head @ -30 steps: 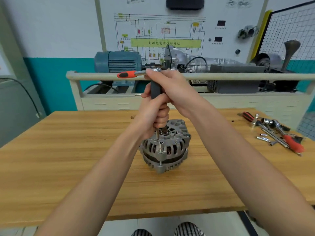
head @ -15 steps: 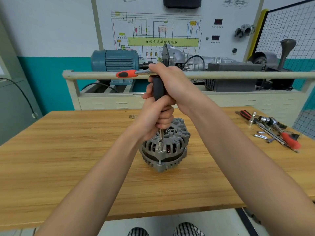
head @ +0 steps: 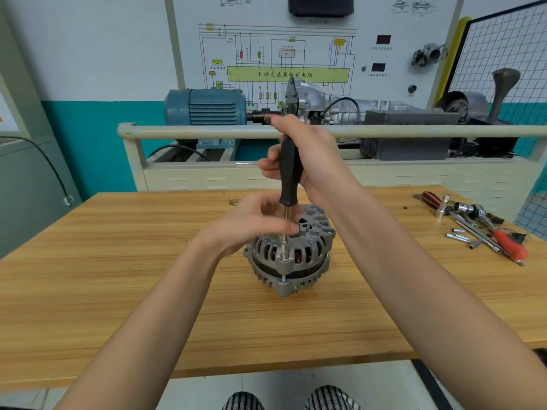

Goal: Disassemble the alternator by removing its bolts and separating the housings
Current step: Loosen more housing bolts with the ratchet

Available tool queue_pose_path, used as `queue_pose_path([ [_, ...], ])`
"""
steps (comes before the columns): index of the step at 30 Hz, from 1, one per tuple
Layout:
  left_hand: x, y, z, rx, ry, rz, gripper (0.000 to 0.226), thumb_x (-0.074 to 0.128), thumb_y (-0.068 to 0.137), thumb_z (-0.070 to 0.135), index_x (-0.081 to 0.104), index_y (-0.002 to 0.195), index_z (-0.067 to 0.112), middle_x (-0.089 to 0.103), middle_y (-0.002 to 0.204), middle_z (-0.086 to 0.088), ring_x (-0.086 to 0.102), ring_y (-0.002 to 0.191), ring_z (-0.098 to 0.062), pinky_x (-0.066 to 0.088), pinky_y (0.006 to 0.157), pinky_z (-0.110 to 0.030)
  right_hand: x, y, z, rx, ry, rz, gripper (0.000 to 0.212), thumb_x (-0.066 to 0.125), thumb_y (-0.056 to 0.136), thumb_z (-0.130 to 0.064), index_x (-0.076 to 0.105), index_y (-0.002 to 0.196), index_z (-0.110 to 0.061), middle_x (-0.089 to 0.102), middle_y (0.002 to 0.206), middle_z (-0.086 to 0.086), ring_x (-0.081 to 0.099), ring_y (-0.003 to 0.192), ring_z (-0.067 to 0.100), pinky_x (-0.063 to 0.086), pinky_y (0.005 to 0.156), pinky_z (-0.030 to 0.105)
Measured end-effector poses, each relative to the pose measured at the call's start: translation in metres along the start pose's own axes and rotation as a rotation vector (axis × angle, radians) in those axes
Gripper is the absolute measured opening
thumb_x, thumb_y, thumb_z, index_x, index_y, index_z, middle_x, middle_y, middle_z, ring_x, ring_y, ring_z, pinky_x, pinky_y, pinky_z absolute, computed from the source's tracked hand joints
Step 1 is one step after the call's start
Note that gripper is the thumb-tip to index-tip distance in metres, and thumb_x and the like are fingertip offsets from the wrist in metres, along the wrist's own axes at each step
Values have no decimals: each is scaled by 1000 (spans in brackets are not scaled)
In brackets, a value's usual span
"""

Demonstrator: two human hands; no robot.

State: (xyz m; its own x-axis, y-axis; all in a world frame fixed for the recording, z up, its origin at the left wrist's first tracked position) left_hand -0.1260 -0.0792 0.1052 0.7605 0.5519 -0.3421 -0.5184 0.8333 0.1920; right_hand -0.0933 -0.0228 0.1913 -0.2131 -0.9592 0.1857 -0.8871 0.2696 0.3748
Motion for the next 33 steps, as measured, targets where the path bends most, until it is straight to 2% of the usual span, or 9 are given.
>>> queue_pose_path([
  [2, -5, -10, -18, -24, 251, 41, 39, 85, 69, 16, 68, 103, 18, 66, 105, -1, 63, 96, -12, 49, 84, -19, -3, -2, 3, -44, 44, 19, 22, 59, 93, -23, 53, 77, -10, 52, 48, 1, 54, 44, 18, 50, 48, 28],
  [5, -5, -15, -25, 72, 450, 113, 30, 86, 66, 27, 74, 93, 27, 62, 105, 3, 49, 106, -12, 36, 91, -19, -7, -3, 4, -141, 29, 54, 28, 54, 96, -29, 48, 78, -8, 44, 44, -4, 40, 37, 13, 34, 39, 21],
  [10, -4, -25, -34, 202, 307, 276, 28, 77, 65, 35, 77, 90, 22, 63, 98, 13, 44, 113, -9, 31, 101, -23, -5, -10, -1, -242, 45, 52, 39, 45, 101, -31, 41, 67, -12, 35, 44, -4, 27, 34, 8, 20, 36, 18],
  [17, 0, -32, -28, 313, 194, 411, 20, 80, 70, 13, 78, 89, 9, 75, 90, -4, 61, 103, -17, 37, 102, -51, 10, -17, -2, -304, -33, 90, 43, 46, 101, -22, 35, 60, -15, 27, 46, 0, 24, 33, 6, 21, 35, 15],
  [23, 1, -28, -29, 276, 202, 403, 17, 82, 70, 11, 78, 85, 5, 74, 88, -5, 61, 99, -17, 39, 99, -46, 4, -9, 5, -236, -29, 42, 43, 46, 101, -28, 39, 61, -13, 31, 44, -3, 25, 32, 8, 20, 35, 15],
  [27, 4, -20, -26, 148, 257, 226, 19, 82, 72, 13, 76, 90, 12, 70, 92, 4, 58, 100, -8, 42, 95, -28, -2, -4, 9, -165, -16, 29, 45, 46, 101, -31, 44, 59, -14, 38, 42, -5, 29, 33, 9, 23, 36, 18],
  [29, 8, -19, -15, 97, 313, 154, 33, 84, 72, 18, 70, 101, 19, 68, 101, 10, 58, 101, -1, 44, 95, -25, -2, -4, 10, -135, -15, 22, 42, 47, 99, -31, 49, 61, -15, 42, 45, -3, 35, 36, 12, 28, 38, 21],
  [31, 8, -16, 5, 104, 254, 194, 48, 86, 69, 22, 62, 111, 19, 68, 105, 9, 61, 101, -1, 48, 93, -23, 0, -4, 9, -100, -29, 24, 39, 49, 98, -30, 58, 61, -21, 48, 51, 3, 45, 44, 16, 37, 45, 25],
  [33, 6, -11, 26, 141, 98, 292, 39, 85, 68, 16, 62, 100, 13, 70, 91, 8, 65, 88, -5, 52, 83, -21, -1, -4, 5, -74, -114, 21, 34, 53, 94, -33, 62, 63, -23, 55, 62, 7, 54, 57, 15, 44, 60, 28],
])
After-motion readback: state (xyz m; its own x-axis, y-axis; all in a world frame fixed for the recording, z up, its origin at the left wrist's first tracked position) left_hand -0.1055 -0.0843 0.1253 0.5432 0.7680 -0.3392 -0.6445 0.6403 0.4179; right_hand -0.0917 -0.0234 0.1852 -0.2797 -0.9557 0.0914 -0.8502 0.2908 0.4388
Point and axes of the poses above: each hand's wrist, its own y-axis towards the middle knuckle, its own x-axis out of the palm, z = x × y, the point moved 9 cm from there along y, towards the middle knuckle
